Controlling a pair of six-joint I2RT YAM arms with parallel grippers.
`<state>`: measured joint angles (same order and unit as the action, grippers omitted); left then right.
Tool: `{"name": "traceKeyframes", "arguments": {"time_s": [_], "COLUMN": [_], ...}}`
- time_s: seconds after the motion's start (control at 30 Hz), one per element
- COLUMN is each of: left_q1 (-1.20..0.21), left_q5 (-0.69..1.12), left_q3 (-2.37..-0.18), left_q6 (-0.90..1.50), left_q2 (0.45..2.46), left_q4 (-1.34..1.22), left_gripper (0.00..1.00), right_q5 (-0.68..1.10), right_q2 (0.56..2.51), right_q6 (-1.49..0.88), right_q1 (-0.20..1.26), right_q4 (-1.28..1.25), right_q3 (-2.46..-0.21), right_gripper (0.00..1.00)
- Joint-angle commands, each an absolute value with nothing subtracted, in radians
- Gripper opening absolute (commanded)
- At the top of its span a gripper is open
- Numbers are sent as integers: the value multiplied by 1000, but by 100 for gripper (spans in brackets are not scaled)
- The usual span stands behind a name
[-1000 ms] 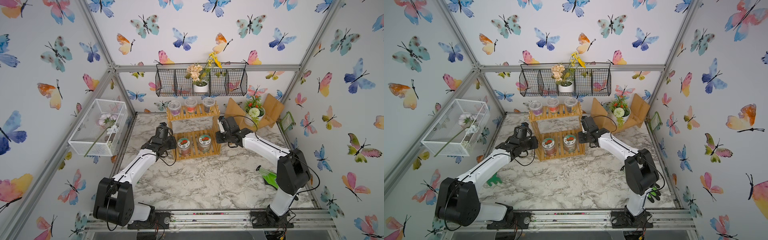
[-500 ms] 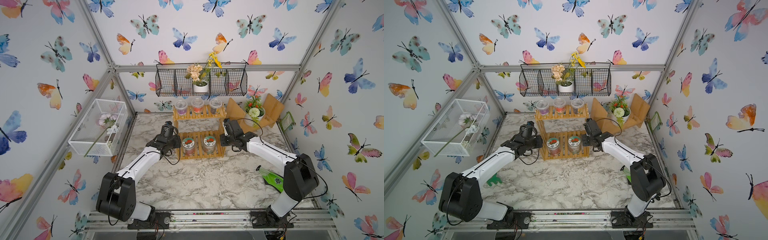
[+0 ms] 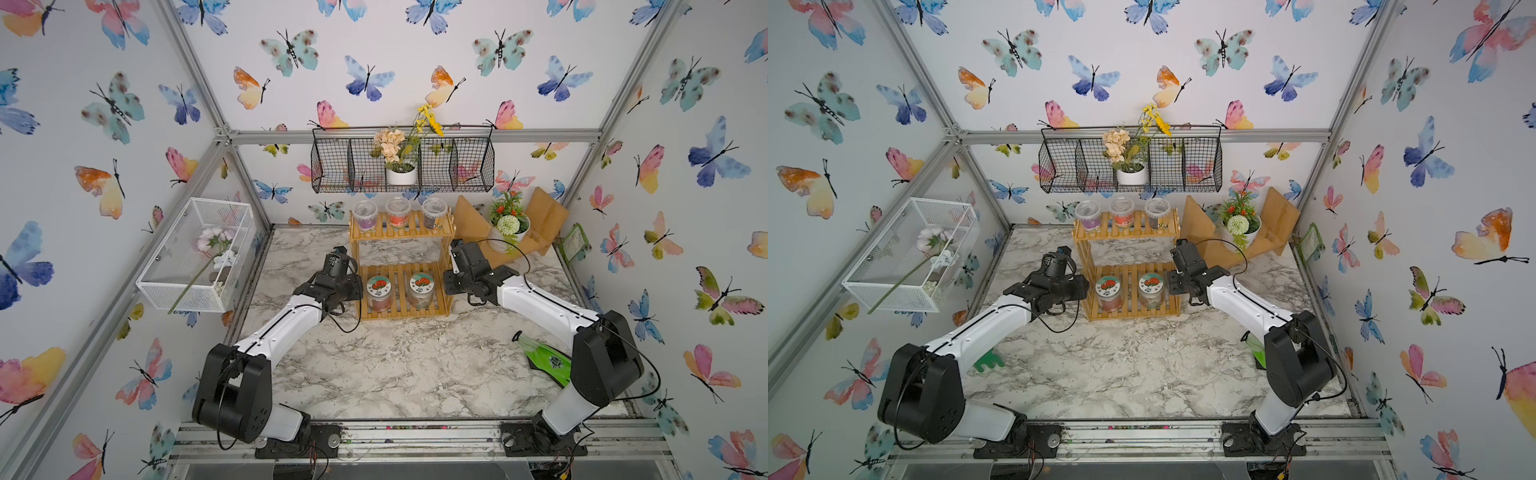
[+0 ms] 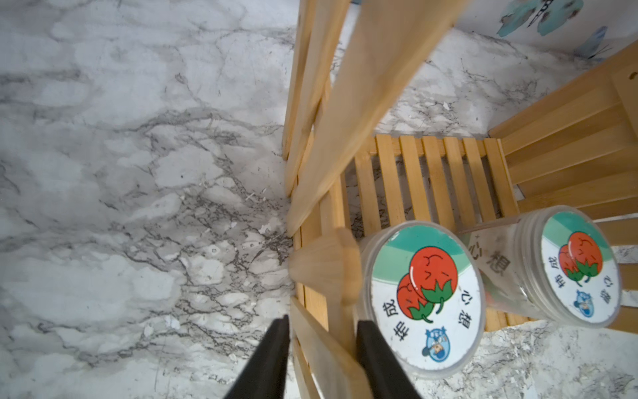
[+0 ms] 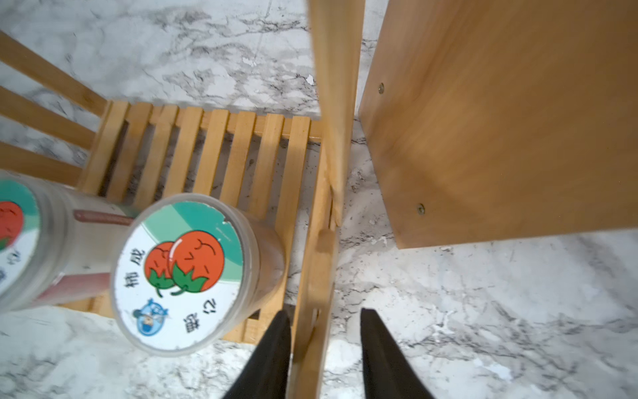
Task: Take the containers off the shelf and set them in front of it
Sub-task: 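Adjust the shelf at the center of the board, then pick up a container from the shelf.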
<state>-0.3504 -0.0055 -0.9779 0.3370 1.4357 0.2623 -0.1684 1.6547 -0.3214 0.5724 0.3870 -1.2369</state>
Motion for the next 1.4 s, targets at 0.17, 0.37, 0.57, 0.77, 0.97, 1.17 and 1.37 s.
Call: {"name": "traceKeyframes", "arguments": {"time_s": [0.17,0.37,0.57,0.77,0.97,1.17,1.37], "left_q1": [-347,-347,-347,-348,-348,-347,-348], "left_q5": [-4,-1,8,31,34,59,78], "left_q3": [-974,-983,-1018,-1044,-1042,-995,-968], "left_q6": [322,320,307,281,238,231,234], "left_q2": [1411,1364,1313,1265,1214,1163,1137], "left_q4": [294,291,311,324,340,308,287], "left_gripper": [62,82,99,99,99,99,99], "right_q5": [-193,-175,-155,-137,-83,-36,-7], "right_q2": [1615,1559,1499,1446,1442,1480,1528], "right_q6": [-311,-299,-272,-217,-125,-52,-10], "right_q1": [559,560,560,560,560,559,560], "right_q4": [434,420,466,499,503,439,386], "right_q3": [-1213,-1216,-1260,-1330,-1454,-1549,-1604], "right_gripper": [55,74,91,95,97,98,98]}}
